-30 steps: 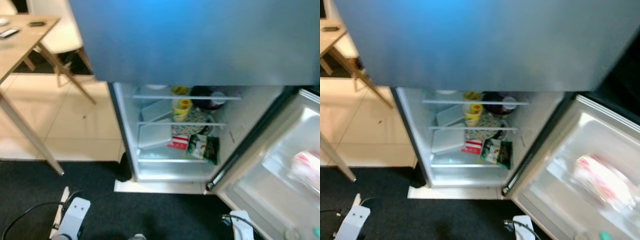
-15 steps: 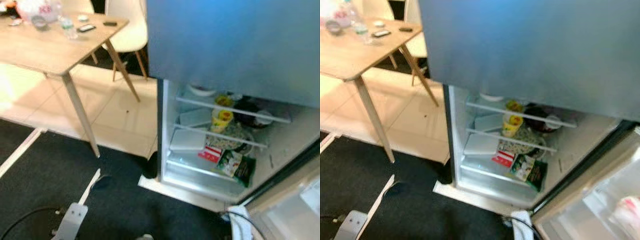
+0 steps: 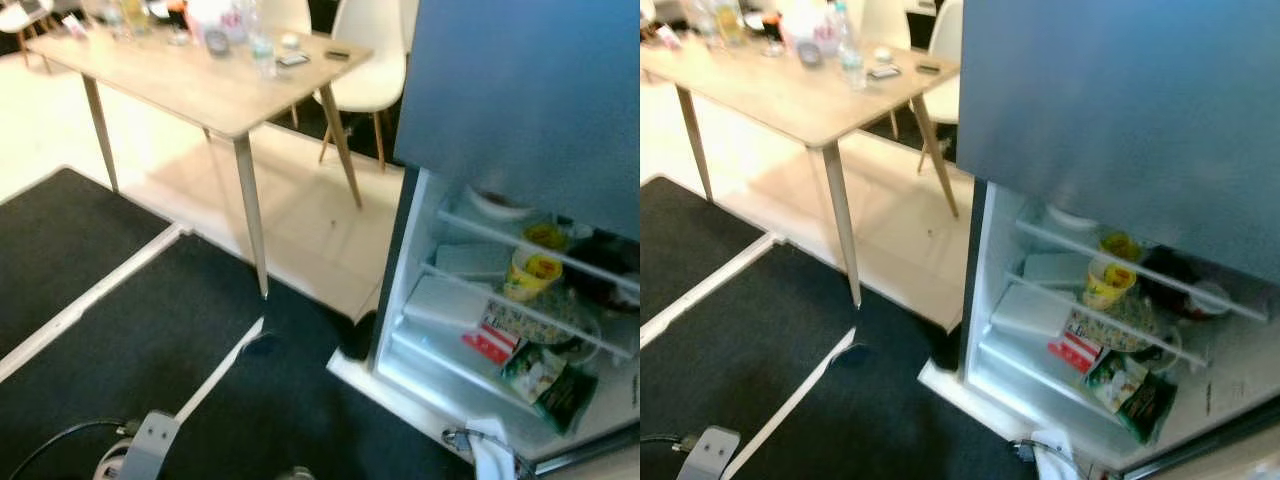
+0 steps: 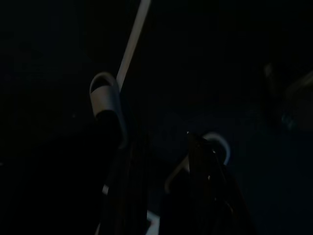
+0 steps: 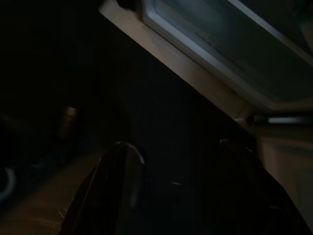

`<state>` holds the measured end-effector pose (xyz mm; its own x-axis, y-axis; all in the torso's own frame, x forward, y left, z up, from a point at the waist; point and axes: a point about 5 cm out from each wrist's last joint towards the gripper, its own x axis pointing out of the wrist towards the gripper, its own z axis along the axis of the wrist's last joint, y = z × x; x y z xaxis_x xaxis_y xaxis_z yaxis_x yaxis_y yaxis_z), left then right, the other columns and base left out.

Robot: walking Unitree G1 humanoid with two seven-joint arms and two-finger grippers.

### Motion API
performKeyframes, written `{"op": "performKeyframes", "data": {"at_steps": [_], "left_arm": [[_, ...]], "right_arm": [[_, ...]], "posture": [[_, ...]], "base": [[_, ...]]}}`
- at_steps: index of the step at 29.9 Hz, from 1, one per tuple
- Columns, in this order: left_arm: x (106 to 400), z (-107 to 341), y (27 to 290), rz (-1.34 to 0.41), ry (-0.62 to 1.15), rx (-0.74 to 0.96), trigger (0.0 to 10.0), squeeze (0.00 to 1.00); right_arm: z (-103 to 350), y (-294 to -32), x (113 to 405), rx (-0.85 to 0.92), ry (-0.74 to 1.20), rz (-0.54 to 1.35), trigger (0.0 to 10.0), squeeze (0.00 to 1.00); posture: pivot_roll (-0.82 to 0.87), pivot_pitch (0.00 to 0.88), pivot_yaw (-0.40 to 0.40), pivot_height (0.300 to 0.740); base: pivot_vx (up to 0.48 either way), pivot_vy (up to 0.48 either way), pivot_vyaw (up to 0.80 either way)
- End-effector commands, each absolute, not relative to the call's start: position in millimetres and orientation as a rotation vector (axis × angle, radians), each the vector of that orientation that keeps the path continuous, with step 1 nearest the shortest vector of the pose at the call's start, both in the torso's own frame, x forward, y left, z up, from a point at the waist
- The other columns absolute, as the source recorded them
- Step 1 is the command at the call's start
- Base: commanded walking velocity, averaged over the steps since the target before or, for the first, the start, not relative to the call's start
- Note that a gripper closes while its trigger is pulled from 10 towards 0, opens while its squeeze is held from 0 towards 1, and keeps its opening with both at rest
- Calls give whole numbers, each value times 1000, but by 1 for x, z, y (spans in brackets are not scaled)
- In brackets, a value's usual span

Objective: Restocking fridge

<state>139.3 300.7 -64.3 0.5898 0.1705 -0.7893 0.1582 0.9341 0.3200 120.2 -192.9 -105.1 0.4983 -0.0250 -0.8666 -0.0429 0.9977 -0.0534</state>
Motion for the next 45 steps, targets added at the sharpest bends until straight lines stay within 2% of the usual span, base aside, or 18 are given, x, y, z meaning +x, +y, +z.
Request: {"op": "performKeyframes", "data": {"at_steps": [1,45], "left_arm": [[130,-67,303,11,978,380,10000,298],[130,-67,303,24,976,372,10000,290]], "right_arm": [[-103,-188,128,-72,1023,29,10000,0],[-104,-190,125,-74,1036,18,10000,0]], "posture": [[24,60,-25,740],[25,57,-24,740]], "base": [[0,0,800],[0,0,800]]}}
